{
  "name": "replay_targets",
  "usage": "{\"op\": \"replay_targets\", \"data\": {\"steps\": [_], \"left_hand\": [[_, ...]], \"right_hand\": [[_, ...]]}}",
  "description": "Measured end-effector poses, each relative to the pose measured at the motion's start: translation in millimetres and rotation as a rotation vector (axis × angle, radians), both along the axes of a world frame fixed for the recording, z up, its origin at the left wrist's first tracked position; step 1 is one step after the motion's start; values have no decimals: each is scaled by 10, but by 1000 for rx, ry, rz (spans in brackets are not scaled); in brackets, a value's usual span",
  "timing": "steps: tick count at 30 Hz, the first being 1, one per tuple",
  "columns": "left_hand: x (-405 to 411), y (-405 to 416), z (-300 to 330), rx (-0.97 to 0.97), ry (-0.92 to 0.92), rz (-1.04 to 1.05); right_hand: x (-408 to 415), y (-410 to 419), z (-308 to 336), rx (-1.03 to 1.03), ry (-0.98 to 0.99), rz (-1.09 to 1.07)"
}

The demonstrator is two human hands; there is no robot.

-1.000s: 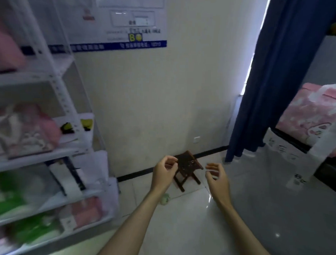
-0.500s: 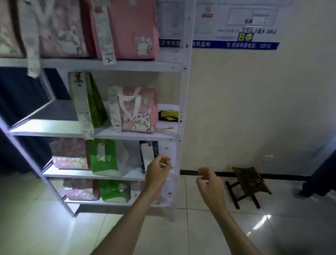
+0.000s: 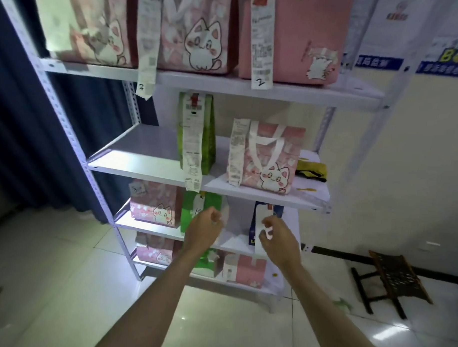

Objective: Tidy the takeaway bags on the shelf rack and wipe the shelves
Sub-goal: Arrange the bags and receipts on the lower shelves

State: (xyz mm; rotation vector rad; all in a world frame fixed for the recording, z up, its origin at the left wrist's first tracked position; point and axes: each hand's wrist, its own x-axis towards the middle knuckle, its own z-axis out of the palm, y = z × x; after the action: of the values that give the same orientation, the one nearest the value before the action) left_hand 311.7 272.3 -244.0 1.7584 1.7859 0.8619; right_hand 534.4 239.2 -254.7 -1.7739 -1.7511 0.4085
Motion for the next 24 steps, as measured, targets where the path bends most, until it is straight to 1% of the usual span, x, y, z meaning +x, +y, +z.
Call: {"op": "replay_targets", "data": {"steps": [4,7,11,16,21,24], "left_hand": [[-364,280,-31,15,140,35],[-564,547,-47,21,153,58],[-795,962,-59,-13,48,146],[-1022,1405,-12,-26,-91,271],[-1150,1735,-25,-51,-213,333],[-1207,1890,-81,-74,-279,306]], "right_hand": [[-412,418,-17,-19,-55,77],[-685,766,-50,-39,-20,123],[-1009,1260,-123,-66,102,172],[-1370,1734,-161,-133,292,146],[-1697,2035,-209,-109,333,90],[-1844,2134,-247,-139,395,61]]}}
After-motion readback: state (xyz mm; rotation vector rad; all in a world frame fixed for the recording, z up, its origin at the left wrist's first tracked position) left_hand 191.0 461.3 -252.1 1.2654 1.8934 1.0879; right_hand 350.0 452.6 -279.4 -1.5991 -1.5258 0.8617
